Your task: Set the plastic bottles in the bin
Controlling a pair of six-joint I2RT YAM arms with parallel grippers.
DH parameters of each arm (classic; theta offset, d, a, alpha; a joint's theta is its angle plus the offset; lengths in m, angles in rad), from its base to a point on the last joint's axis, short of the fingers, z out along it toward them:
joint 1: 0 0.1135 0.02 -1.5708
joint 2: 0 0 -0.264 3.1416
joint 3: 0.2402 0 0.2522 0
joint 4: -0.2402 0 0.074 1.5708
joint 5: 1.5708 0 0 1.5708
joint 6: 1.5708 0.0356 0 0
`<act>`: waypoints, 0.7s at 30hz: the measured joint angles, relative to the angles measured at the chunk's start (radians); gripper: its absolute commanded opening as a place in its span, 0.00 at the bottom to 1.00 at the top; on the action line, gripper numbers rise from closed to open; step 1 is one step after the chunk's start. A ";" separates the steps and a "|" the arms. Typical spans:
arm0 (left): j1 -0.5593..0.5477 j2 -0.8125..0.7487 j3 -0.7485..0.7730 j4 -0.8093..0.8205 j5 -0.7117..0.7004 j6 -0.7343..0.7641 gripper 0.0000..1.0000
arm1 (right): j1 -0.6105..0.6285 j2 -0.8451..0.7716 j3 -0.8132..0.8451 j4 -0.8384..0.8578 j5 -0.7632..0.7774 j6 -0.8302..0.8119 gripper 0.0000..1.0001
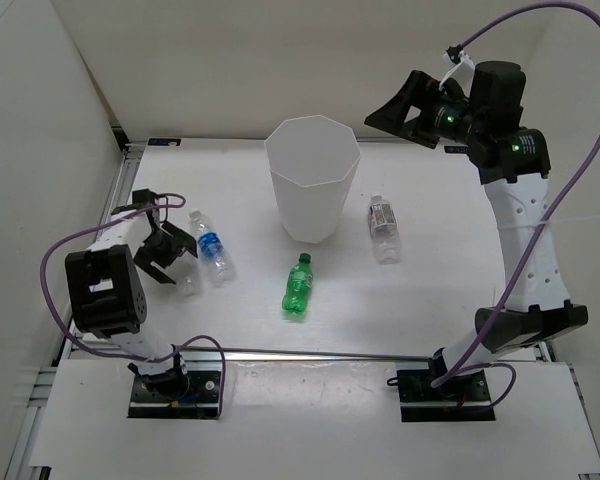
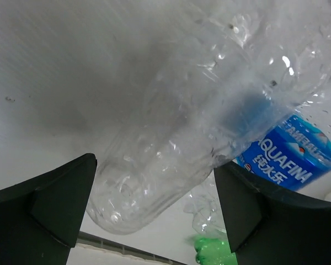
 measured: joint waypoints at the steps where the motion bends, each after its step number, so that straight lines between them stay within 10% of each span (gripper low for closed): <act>1: -0.005 0.010 0.000 0.005 0.000 0.003 0.96 | 0.000 -0.012 -0.010 -0.001 -0.002 0.000 0.99; 21: -0.084 0.150 0.057 0.011 -0.098 0.056 0.39 | 0.000 -0.147 -0.113 -0.044 0.031 -0.034 0.99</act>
